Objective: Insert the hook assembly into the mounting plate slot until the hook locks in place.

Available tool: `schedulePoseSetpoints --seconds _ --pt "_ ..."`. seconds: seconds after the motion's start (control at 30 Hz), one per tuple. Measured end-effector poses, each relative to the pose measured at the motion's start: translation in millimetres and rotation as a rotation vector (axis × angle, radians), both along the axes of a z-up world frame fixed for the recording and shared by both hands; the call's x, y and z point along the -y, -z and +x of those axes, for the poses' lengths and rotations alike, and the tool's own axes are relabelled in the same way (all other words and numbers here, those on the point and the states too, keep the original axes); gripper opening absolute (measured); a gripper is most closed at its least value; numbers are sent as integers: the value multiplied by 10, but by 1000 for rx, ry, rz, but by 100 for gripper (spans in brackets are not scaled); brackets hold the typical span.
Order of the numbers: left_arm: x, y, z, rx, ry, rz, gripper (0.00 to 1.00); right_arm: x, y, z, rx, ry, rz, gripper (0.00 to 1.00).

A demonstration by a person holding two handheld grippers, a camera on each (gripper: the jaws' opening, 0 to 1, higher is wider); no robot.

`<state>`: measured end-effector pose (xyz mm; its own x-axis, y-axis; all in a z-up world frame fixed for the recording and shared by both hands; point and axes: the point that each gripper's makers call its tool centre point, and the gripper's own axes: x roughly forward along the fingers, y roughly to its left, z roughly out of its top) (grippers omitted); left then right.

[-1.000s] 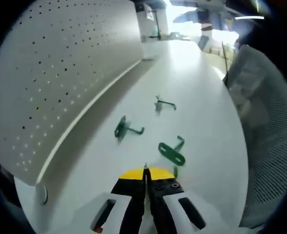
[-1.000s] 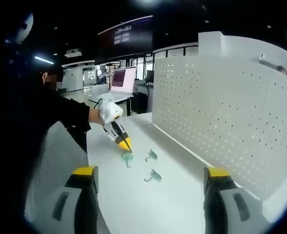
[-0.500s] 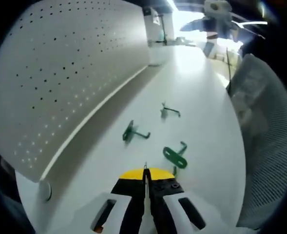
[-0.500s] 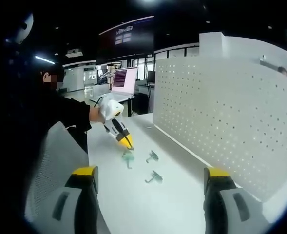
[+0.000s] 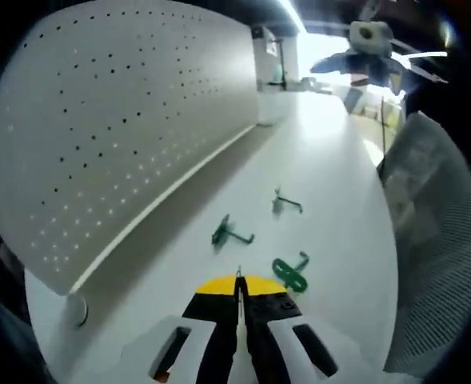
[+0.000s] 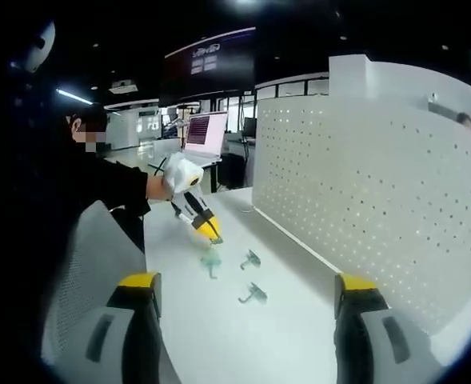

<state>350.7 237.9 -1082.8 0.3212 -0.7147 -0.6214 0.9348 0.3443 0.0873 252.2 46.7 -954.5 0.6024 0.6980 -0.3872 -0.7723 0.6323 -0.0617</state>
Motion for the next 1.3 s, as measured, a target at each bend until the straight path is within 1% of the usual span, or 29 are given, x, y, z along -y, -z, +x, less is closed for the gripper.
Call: schedulePoseSetpoints --seconds 0.07,0.13,0.2,0.33,0.57,0.73,0.77,0.9,0.97,1.1,1.3 --pt "23 -44 7 7 -5 -19 1 -6 -9 2 2 -1 0 87" --pt "60 -105 14 4 -15 -60 1 -12 -19 3 4 -3 1 87" --pt "78 -150 23 8 -23 -80 1 -21 -34 5 8 -3 0 87" --pt "153 -309 20 32 -28 -140 1 -24 -71 11 18 -2 2 87" --pt "260 -613 43 76 -44 -251 1 -41 -123 14 34 -1 4 86" --pt "332 -878 53 103 -64 -336 1 -55 -175 26 50 3 10 85" --pt "334 -901 62 104 -68 -346 1 -57 -185 28 52 3 11 85" --pt "380 -1136 71 121 -95 -431 1 -74 -244 43 67 7 25 84" --pt "397 -1235 74 134 -107 -462 1 -84 -263 52 71 7 29 83" --pt "443 -1378 57 152 -116 -501 1 -111 -306 69 84 3 32 82" --pt "527 -1514 -10 176 -107 -526 1 -128 -388 96 108 5 44 80"
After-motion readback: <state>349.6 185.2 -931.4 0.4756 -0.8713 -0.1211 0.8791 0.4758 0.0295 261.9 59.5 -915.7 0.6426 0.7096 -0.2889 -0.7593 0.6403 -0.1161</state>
